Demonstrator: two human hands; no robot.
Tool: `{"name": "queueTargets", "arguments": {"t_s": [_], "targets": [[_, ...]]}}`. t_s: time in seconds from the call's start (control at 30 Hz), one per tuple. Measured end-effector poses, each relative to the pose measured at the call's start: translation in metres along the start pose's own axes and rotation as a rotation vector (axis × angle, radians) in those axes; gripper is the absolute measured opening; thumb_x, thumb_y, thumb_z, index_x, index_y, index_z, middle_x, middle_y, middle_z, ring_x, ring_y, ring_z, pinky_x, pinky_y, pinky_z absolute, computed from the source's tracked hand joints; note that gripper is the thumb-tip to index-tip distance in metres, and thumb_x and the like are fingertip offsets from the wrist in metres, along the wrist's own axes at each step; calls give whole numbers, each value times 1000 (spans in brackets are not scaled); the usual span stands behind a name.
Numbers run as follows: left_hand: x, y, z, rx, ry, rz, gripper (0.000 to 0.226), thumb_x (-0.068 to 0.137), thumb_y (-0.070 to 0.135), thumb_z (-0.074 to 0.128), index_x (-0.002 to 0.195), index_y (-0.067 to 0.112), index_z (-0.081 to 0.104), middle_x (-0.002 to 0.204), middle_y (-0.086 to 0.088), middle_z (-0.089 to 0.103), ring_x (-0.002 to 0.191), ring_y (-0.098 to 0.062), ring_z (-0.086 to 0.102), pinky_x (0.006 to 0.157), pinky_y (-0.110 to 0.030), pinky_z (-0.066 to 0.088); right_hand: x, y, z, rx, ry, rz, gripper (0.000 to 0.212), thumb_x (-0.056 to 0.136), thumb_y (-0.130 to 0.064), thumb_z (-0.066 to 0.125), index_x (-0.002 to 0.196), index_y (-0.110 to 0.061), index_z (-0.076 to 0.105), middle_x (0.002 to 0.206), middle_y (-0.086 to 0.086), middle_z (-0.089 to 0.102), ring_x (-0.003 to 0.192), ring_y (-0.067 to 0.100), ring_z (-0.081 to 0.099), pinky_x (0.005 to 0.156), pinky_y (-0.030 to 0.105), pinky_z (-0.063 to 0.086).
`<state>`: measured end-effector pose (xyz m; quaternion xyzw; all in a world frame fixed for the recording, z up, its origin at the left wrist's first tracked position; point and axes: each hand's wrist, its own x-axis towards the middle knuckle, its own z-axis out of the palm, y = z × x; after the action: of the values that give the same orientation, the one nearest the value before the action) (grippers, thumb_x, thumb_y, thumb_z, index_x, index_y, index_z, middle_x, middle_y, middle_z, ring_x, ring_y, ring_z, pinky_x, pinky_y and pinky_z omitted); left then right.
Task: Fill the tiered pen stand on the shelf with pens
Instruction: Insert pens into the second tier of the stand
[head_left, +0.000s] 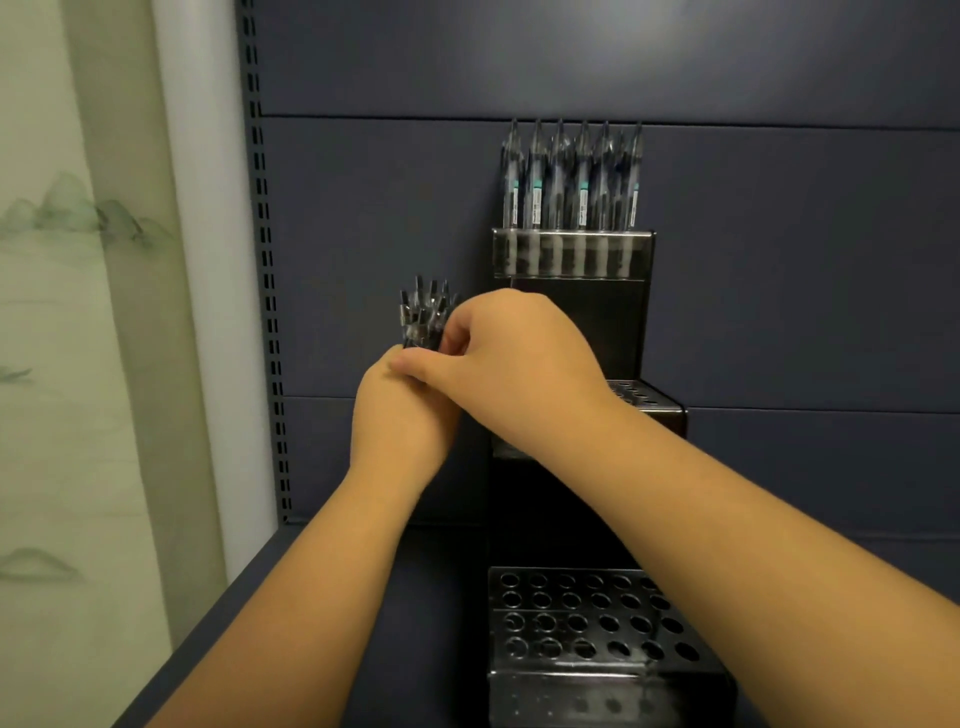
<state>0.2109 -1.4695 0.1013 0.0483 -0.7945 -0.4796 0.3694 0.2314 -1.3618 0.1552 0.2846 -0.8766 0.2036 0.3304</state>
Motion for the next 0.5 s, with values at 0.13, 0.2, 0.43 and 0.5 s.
{"name": "queueTargets", "arguments": {"t_s": [0.13,0.2,0.43,0.5], "targets": [[-1,-3,-2,91,57,52,28,97,6,46,72,19,43,63,-1,47,52,-13,39,40,-21,30,1,-3,3,34,22,23,47,90,-61,60,68,-21,70,64,-4,66,65,10,63,72,27,47],[2,-5,-2,130,85,84,21,97,5,46,77,12,47,65,1,46,54,-11,37,39,-16,35,0,-6,4,33,31,21,46,90,-62,59,68,-21,68,64,-4,66,64,10,62,72,29,54],[-5,-1,-4,213,141,99,26,93,10,53,75,23,39,72,7,46,59,-6,41,47,-21,24,1,-7,7,46,42,48,48,94,-50,57,59,-20,43,55,-3,46,53,13,47,48,28,28],[-5,-3,-3,183,134,96,29,93,11,53,73,24,37,71,7,46,59,-5,40,47,-21,23,1,-5,8,62,14,32,47,96,-47,57,61,-18,44,56,-2,47,53,14,46,48,28,27]]}}
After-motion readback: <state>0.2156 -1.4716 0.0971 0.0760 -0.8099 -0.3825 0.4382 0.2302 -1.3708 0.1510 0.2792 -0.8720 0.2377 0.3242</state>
